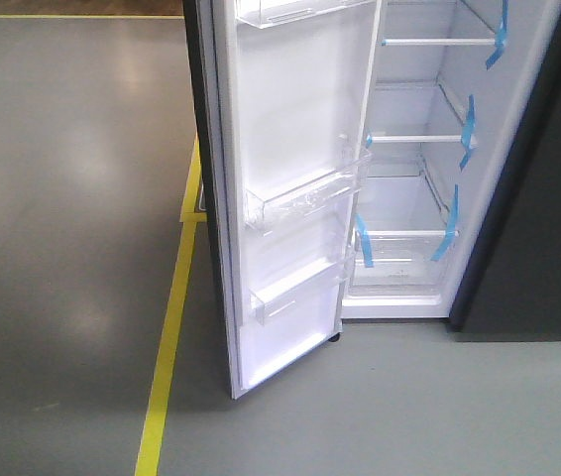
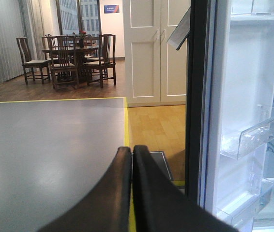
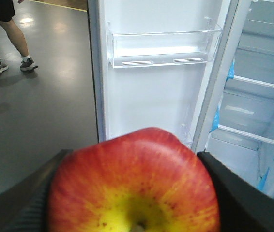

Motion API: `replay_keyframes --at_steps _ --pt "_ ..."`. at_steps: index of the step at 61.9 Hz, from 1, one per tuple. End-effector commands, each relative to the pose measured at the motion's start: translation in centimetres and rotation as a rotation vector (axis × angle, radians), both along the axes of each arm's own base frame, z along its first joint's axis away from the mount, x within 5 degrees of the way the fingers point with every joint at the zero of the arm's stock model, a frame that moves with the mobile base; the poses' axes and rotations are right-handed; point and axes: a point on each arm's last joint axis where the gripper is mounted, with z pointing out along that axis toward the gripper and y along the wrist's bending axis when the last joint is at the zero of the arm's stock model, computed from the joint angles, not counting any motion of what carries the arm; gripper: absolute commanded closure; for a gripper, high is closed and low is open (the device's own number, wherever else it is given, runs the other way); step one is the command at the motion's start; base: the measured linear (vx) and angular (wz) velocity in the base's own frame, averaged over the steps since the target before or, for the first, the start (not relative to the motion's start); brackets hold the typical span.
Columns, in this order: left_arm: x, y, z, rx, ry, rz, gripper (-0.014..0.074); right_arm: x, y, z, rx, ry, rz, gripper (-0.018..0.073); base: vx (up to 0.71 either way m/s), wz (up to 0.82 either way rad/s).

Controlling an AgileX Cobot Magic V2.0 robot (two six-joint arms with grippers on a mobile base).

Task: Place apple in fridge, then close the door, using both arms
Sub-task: 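Move the right gripper with the apple toward the fridge interior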

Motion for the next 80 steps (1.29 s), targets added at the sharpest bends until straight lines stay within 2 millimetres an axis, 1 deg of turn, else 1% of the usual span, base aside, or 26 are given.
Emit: replay_keyframes --at_steps 1,80 --pt "-0.02 -0.1 -0.25 -0.018 -0.055 -0.012 0.0603 -0.85 0.09 1.7 0.028 -0.111 -0.014 0.0566 0.1 -0.04" --pt "-0.02 -0.1 -0.25 -0.018 -0.055 -0.012 0.0603 -0.85 0.1 1.69 0.027 -0.11 -0.014 0.0566 0.08 -0.02"
